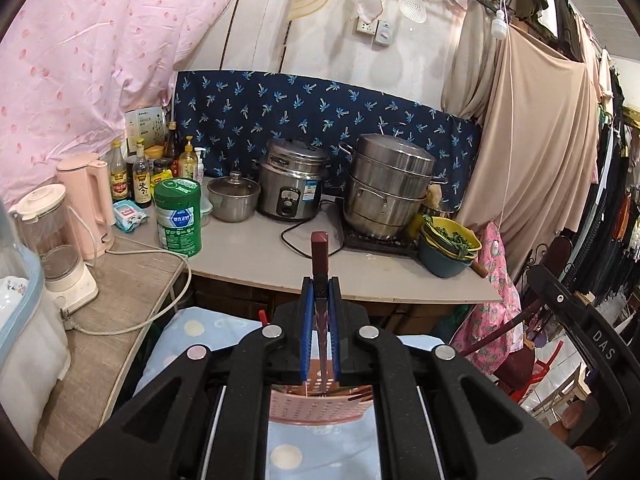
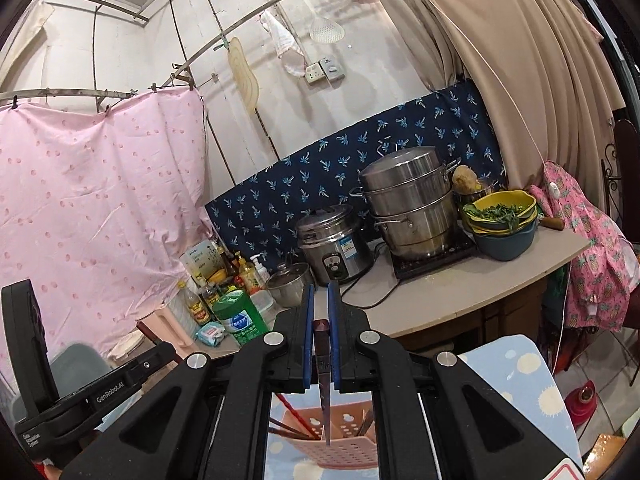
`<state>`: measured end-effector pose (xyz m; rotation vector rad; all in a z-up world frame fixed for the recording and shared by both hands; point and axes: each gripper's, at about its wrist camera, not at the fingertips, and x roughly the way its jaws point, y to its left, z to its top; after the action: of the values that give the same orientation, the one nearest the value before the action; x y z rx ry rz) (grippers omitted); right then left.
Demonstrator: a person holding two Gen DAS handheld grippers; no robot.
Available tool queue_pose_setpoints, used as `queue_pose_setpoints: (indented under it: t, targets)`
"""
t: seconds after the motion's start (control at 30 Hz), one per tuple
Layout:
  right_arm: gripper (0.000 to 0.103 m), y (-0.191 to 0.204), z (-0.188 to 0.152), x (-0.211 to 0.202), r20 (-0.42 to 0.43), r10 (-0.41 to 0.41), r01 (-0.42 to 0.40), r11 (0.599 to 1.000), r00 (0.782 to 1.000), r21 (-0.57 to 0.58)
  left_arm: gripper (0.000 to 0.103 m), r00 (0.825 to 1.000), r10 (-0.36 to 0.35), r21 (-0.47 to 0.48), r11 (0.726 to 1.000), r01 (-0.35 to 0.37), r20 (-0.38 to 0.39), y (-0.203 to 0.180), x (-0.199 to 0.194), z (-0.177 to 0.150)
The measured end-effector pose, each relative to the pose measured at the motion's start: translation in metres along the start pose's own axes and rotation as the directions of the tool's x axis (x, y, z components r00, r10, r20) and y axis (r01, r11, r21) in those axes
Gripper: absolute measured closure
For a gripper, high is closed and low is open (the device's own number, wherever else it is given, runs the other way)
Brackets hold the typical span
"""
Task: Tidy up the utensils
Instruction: 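Lift both held chopsticks and lower them into the pink basket, then open both grippers to release the chopsticks in the basket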
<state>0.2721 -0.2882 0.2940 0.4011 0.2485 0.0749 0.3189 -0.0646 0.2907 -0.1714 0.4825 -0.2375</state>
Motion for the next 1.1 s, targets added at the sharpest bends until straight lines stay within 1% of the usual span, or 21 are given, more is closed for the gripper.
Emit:
queue_pose_setpoints:
  t: [0.17,0.37,0.53,0.7,0.8,0.83,0.93,1.1]
  targets:
    - [0.096,-0.006,-0.008,0.032,-0.024,-0.027,0.027,1.0,0.999,-0.014,0.096,1.0,0.008,0.01,1.0,-0.007,-0.026,-0.002,0.03,-0.003]
    - [0.096,-0.016,-0.032,0.068,-0.088,-0.047,0.046,0.999,0.995,-0.016,0.096,0.997,0.014,0.017,1.0,-0.013,-0.074,0.002,0.063,-0.019]
    - [0.096,-0.022,-0.05,0.085,-0.131,-0.068,0.066,0.998,0.989,-0.019,0.096,0.993,0.036,0.017,0.999,-0.034,-0.115,0.007,0.081,-0.034]
    - [0.096,-0.026,-0.061,0.094,-0.168,-0.075,0.072,0.997,0.983,-0.023,0.096,0.988,0.042,0.019,0.999,-0.04,-0.146,0.013,0.094,-0.044]
    - [0.096,-0.027,-0.063,0.095,-0.174,-0.084,0.079,0.996,0.981,-0.031,0.095,0.987,0.056,0.021,0.998,-0.053,-0.154,0.014,0.097,-0.048]
    - [0.092,-0.028,-0.064,0.094,-0.171,-0.082,0.079,0.996,0.982,-0.028,0.095,0.986,0.059,0.02,0.998,-0.056,-0.154,0.015,0.098,-0.049]
    - [0.091,-0.029,-0.064,0.091,-0.172,-0.083,0.08,0.997,0.982,-0.025,0.095,0.986,0.065,0.01,0.998,-0.064,-0.157,0.018,0.097,-0.05]
    - [0.091,-0.029,-0.064,0.084,-0.17,-0.079,0.075,0.997,0.982,-0.027,0.086,0.985,0.08,0.008,0.997,-0.08,-0.151,0.019,0.09,-0.052]
